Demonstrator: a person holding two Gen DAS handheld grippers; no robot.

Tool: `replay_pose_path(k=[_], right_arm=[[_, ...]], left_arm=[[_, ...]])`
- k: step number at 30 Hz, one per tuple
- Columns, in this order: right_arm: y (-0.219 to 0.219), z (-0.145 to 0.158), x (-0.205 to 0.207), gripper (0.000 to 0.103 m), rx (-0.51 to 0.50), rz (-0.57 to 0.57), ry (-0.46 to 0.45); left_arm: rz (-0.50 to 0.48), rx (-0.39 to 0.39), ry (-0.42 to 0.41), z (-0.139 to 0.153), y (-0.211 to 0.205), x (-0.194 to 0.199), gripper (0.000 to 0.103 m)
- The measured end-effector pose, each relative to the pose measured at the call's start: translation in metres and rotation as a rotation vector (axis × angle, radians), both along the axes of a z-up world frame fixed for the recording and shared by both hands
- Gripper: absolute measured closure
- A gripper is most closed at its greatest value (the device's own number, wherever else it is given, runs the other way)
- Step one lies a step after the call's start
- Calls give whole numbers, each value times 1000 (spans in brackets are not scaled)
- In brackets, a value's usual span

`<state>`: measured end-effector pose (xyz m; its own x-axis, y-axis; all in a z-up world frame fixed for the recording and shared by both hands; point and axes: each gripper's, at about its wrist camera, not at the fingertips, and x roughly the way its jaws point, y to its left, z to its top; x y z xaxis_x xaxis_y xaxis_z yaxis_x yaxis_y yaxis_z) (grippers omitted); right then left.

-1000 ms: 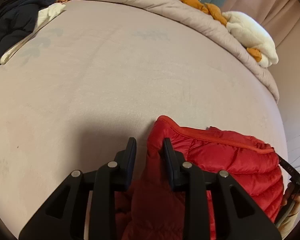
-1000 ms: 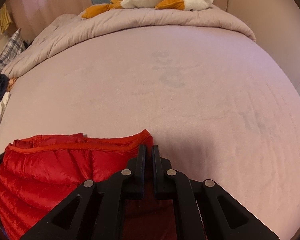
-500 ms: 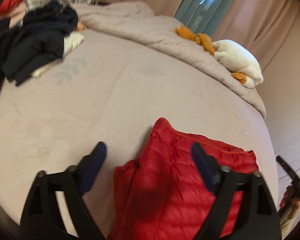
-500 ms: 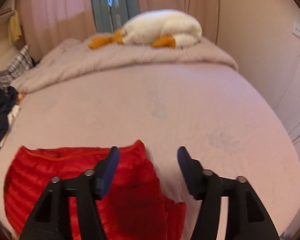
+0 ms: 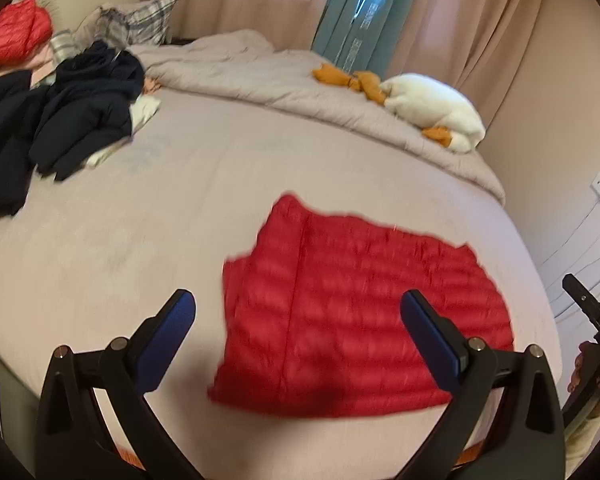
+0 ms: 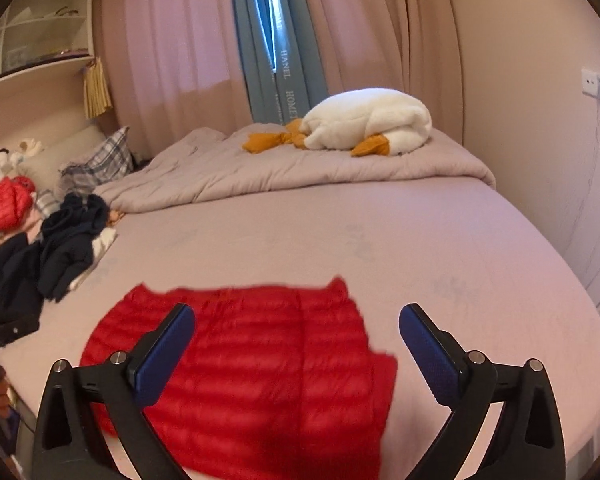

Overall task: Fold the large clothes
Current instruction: 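Pull both open tools back from the folded red jacket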

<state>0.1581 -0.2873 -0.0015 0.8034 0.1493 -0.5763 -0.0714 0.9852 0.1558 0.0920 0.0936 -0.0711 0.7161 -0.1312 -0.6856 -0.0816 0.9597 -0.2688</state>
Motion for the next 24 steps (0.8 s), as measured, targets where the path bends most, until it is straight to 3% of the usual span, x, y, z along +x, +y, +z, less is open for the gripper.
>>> replay_pose_path(k=[9, 14, 24], right_arm=[[20, -34, -27, 2, -12, 11, 77], [21, -42, -32, 2, 30, 27, 114], [22, -44, -27, 2, 4, -14, 159]], left_arm=[[-50, -26, 102, -44, -17, -22, 0], [-13, -63, 108, -51, -7, -26, 0], [48, -153, 115, -58, 27, -22, 0]])
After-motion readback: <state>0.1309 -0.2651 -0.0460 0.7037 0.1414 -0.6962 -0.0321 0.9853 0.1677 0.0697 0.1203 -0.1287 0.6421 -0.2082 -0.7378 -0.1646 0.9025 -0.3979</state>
